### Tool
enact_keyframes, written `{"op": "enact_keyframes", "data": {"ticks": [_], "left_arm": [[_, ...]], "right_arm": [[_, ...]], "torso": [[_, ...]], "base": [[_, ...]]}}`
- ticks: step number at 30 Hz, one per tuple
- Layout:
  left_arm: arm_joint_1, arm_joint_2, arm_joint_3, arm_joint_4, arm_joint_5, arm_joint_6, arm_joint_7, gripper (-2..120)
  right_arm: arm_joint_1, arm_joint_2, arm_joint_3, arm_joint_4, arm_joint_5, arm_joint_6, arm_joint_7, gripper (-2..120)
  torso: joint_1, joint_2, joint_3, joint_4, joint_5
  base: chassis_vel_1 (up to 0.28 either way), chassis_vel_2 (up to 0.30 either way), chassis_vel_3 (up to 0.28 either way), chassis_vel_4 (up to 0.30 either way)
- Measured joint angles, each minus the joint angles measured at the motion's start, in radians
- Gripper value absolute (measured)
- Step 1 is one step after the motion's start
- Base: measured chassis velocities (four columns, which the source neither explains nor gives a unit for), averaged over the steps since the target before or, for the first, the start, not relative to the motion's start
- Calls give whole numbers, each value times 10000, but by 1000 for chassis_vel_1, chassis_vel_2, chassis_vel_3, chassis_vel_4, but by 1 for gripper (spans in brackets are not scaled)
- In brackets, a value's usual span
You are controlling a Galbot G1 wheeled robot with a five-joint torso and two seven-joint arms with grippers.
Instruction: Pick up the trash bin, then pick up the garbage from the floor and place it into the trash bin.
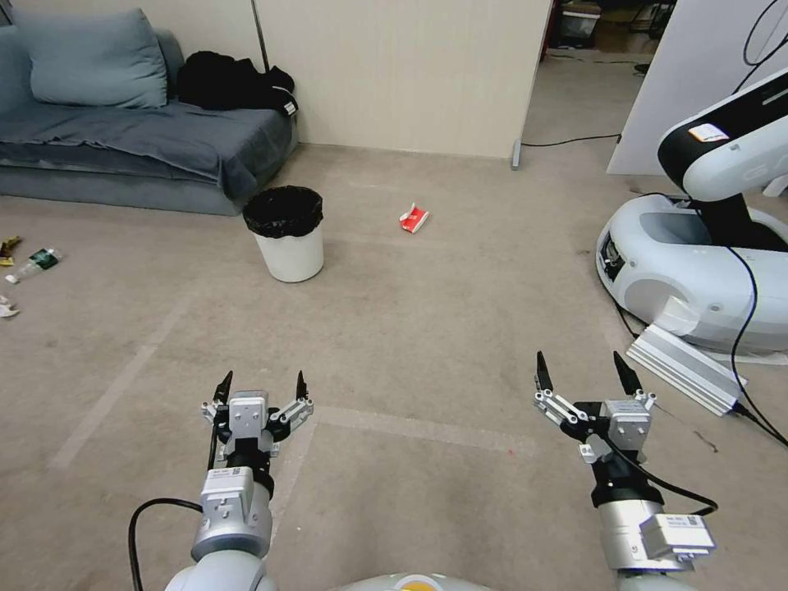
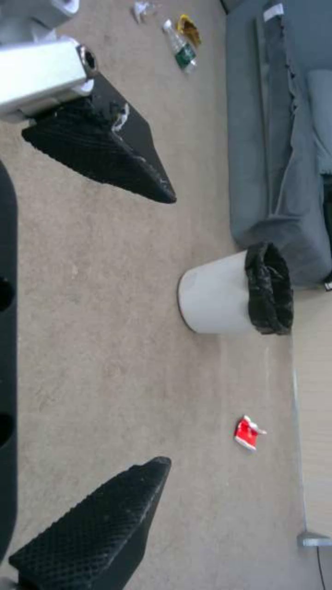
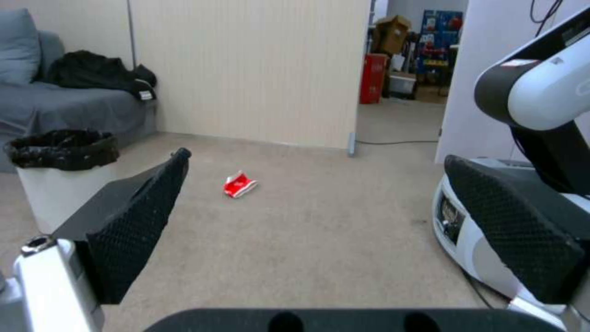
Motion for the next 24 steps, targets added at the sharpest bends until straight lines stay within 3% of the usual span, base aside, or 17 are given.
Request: {"op": "enact_keyframes", "data": {"ticks": [7,24], "left_arm": [[16,-12,4,0,49,-5,28,100],[28,-21,-1,-31,159,-20,130,100]], "right_arm": [[2,-12,3,0,0,15,-12,100],[10,-27,37,-66,-1,90,-77,100]], "torso": [[0,0,0,0,-1],[1,0,1,0,-3]], "base": [[-141,148,130,-127],[-213,217,226,-221]]}}
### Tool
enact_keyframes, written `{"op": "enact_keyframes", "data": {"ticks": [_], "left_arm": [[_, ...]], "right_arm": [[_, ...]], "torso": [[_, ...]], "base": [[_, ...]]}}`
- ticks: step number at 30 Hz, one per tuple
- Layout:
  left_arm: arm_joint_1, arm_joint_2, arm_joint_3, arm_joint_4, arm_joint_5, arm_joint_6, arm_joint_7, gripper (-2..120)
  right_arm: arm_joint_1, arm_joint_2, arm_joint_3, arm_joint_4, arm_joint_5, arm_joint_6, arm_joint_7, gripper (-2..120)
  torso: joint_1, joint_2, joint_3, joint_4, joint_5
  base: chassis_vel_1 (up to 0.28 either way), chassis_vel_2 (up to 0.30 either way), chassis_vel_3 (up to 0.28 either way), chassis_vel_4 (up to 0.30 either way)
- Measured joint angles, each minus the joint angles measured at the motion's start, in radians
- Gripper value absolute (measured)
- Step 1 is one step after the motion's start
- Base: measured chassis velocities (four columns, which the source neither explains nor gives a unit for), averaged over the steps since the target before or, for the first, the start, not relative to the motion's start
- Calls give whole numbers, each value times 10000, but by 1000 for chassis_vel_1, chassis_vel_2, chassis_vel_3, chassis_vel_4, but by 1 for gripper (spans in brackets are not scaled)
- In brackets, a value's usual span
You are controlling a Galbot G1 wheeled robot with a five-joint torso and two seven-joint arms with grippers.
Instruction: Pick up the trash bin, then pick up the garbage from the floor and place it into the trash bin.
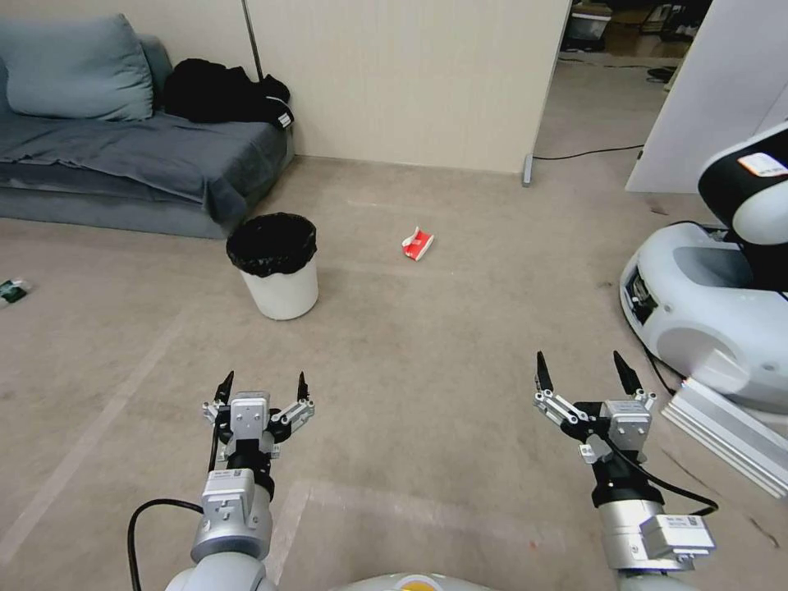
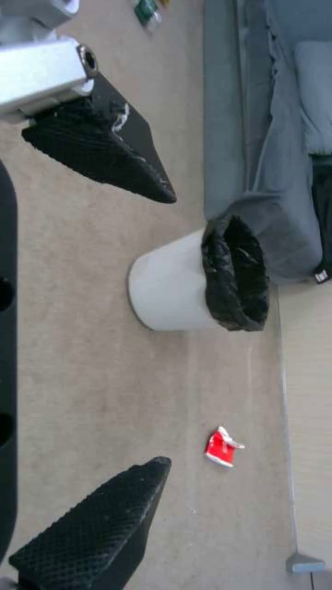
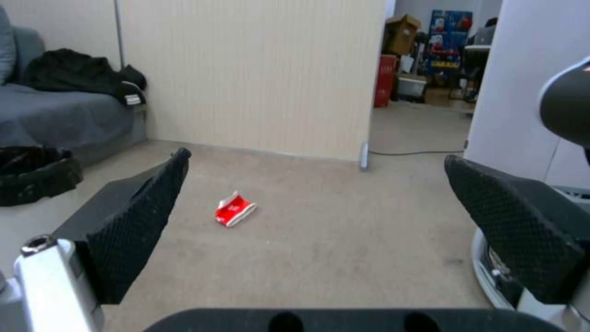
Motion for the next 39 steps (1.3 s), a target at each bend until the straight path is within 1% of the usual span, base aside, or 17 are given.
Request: {"op": "enact_keyframes", "data": {"ticks": [11,16,18,19,20,23,24,26,39], "left_arm": [[7,68,-48,-54,-11,2,-7,100],[4,76,-52,-54,-19,6,-15,100],[3,76,-52,-54,-21,8,-15,100],[3,76,-55,-54,-22,9,-20,100],[1,77,-53,-54,-23,11,-22,100],[-5,76,-54,-54,-26,12,-22,100],[-7,74,-54,-54,-29,13,-23,100],[-11,73,-55,-54,-29,14,-23,100],[-20,64,-54,-67,-32,33,-34,100]], "right_arm": [[-23,-3,-6,-9,-41,42,-28,100],[-27,-3,-1,-31,-77,87,-43,100],[-26,-3,2,-45,-81,117,-61,100],[-21,-4,2,-59,-81,162,-83,100],[-14,-4,6,-60,-81,200,-113,100],[-4,-6,8,-65,-70,249,-141,100],[1,-6,11,-69,-61,294,-157,100],[5,-6,15,-78,-57,322,-163,100],[8,-5,15,-119,-32,411,-213,100]], "torso": [[1,0,1,2,2],[0,0,-1,-1,0],[0,-1,0,1,2],[0,0,0,3,11],[0,-1,-1,2,-4],[2,-1,2,0,7],[1,-1,2,0,1],[1,-1,2,1,2],[0,-1,-1,1,3]], "base": [[-222,233,219,-227],[-223,228,226,-213],[-222,238,205,-227],[-201,238,208,-236],[-231,196,208,-206],[-217,190,215,-202],[-153,161,174,-132],[-153,90,99,-132],[7,1,1,-1]]}}
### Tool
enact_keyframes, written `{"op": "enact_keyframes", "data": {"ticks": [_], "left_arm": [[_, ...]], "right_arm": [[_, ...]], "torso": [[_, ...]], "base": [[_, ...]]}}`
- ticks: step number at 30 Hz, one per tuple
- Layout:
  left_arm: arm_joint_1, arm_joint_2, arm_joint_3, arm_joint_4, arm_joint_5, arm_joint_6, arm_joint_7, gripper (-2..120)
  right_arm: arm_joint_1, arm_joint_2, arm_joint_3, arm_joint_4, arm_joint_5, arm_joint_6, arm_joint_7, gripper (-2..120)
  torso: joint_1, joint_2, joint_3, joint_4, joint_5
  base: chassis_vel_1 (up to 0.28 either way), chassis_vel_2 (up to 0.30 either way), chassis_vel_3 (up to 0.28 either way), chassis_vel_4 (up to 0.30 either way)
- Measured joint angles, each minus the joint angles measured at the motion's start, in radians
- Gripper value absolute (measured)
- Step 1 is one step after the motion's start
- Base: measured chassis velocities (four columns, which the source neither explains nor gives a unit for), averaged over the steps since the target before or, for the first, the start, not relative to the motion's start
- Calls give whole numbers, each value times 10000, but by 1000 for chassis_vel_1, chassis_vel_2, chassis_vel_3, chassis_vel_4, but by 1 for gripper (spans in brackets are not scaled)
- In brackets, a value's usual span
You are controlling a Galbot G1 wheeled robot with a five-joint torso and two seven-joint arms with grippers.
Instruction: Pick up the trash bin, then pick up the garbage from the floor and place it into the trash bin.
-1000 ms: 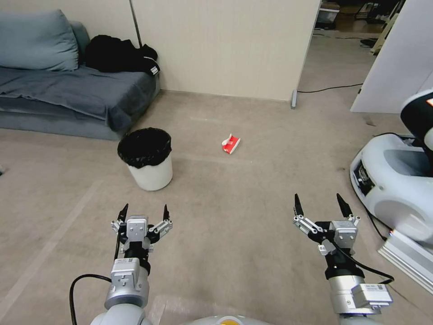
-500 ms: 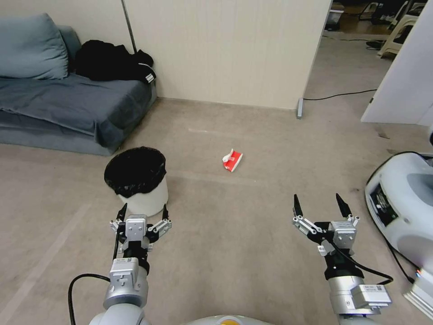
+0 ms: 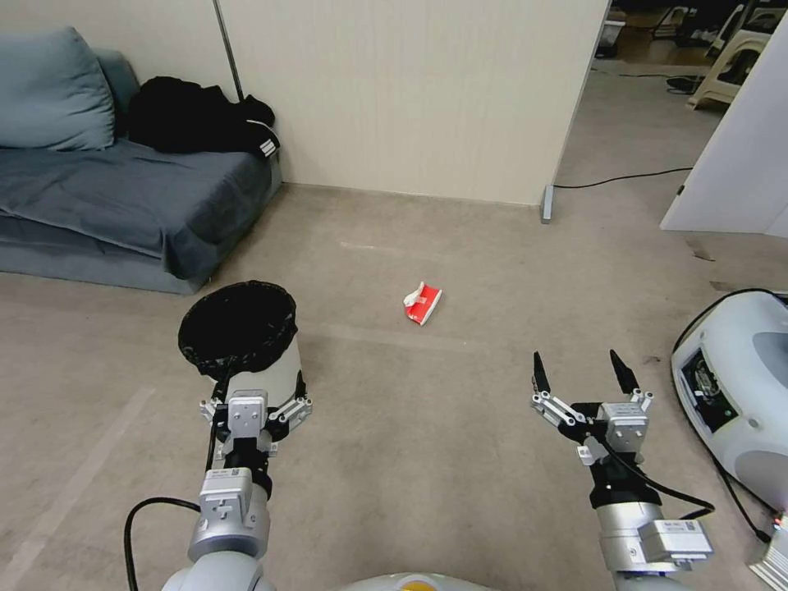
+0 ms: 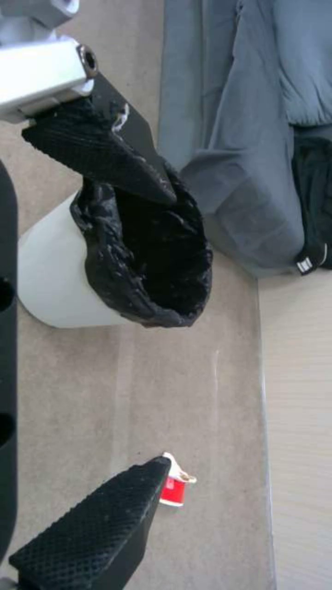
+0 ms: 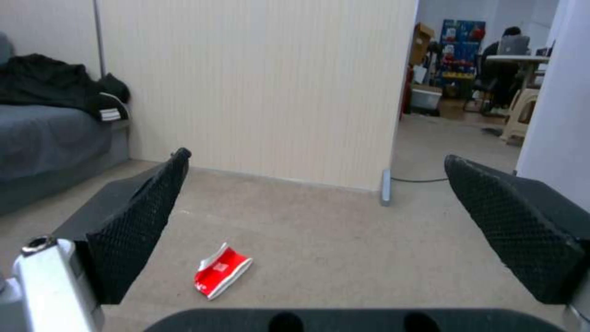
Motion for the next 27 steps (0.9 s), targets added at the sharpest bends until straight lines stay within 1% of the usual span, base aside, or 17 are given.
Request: {"op": "enact_keyframes", "data": {"ticks": [13,18,20,21,24,25,26,27], "left_arm": [[-33,-7,-55,-99,-47,28,9,100],[-382,23,-356,-212,-415,235,97,100],[-850,56,-539,-214,-949,394,58,100],[-850,56,-539,-214,-949,394,58,100],[-1787,223,-870,-9,-2132,829,-419,100],[-1787,223,-870,-9,-2132,829,-419,100],[-2030,299,-1011,98,-2519,947,-559,100],[-2229,369,-1146,215,-2863,964,-568,100]], "right_arm": [[-7,0,1,-13,0,73,-1,100],[-7,0,5,-25,-7,127,-17,100],[0,0,11,-65,-10,242,-45,100],[0,0,11,-65,-10,242,-45,100],[68,0,27,-186,-147,415,-45,100],[68,0,27,-186,-147,415,-45,100],[97,0,43,-226,-283,445,-45,100],[112,0,51,-253,-431,452,-42,100]], "torso": [[-1,0,0,0,0],[-1,0,0,1,-1],[0,0,0,0,-1],[0,0,0,0,-1],[0,0,0,-2,-1],[0,0,0,-2,-1],[0,0,1,-1,-1],[0,0,1,1,-2]], "base": [[0,0,0,0],[0,0,0,0],[0,0,0,0],[0,0,0,0],[0,0,0,0],[0,0,0,0],[0,0,0,0],[0,0,0,0]]}}
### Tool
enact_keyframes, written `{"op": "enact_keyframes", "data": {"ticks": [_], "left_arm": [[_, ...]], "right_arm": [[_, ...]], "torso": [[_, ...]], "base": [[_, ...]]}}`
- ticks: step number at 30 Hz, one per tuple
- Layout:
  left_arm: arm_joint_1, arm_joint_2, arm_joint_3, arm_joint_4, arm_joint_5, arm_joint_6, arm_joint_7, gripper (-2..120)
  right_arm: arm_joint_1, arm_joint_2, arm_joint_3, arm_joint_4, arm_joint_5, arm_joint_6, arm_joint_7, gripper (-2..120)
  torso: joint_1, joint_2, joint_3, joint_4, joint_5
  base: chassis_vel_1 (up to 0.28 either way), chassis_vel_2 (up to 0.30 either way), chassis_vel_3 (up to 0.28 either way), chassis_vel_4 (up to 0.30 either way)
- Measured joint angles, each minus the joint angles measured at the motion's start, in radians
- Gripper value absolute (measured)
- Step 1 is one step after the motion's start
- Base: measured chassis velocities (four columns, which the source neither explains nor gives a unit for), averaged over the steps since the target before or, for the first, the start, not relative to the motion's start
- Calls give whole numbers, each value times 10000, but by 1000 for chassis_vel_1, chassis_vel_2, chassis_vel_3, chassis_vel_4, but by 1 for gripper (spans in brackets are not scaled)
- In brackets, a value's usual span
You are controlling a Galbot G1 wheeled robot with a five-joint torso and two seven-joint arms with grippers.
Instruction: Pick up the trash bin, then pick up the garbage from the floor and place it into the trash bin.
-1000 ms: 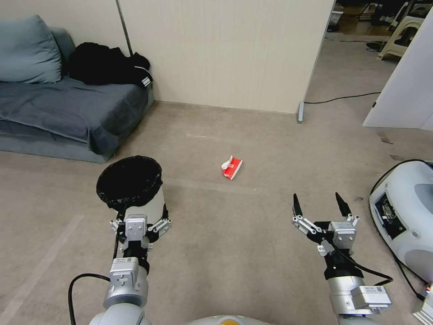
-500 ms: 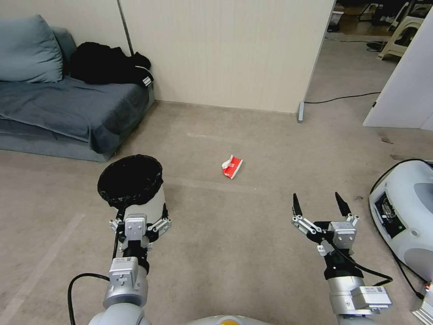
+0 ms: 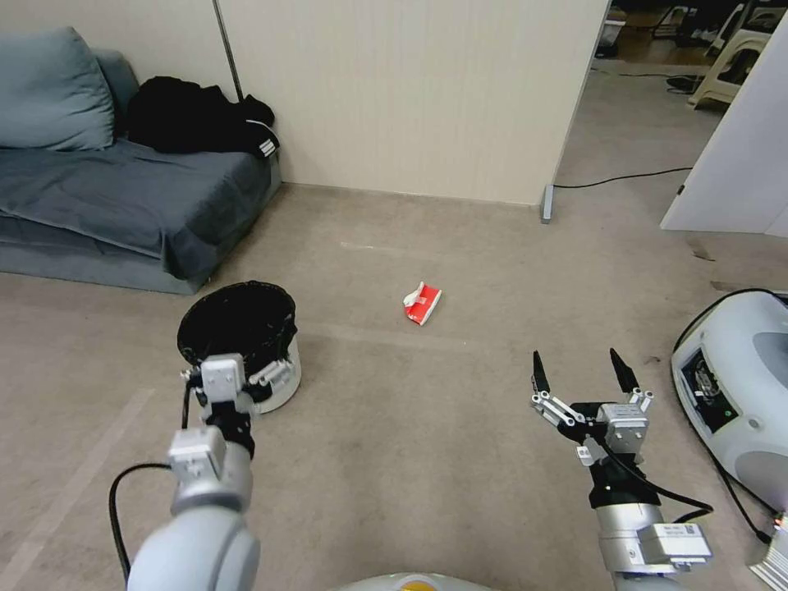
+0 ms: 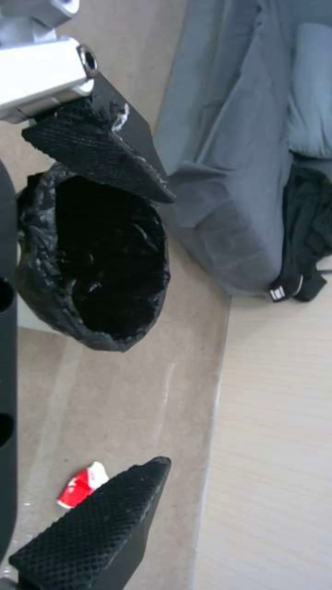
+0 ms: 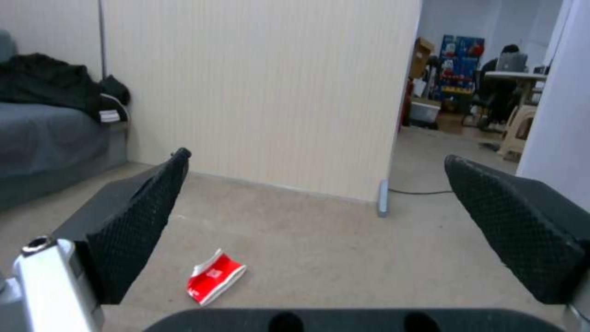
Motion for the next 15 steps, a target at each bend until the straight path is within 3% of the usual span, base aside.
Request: {"op": "enact_keyframes", "data": {"ticks": [8,15], "left_arm": [[-813,323,-620,498,-991,184,-6,100],[-1416,691,-1124,1065,-1430,857,-586,100]], "right_arm": [[14,1,3,-26,-290,-56,124,100],[36,0,37,-70,-341,-82,140,100]], "torso": [[0,0,0,-2,0],[0,0,0,-1,1]], "base": [[0,0,0,0],[0,0,0,0]]}}
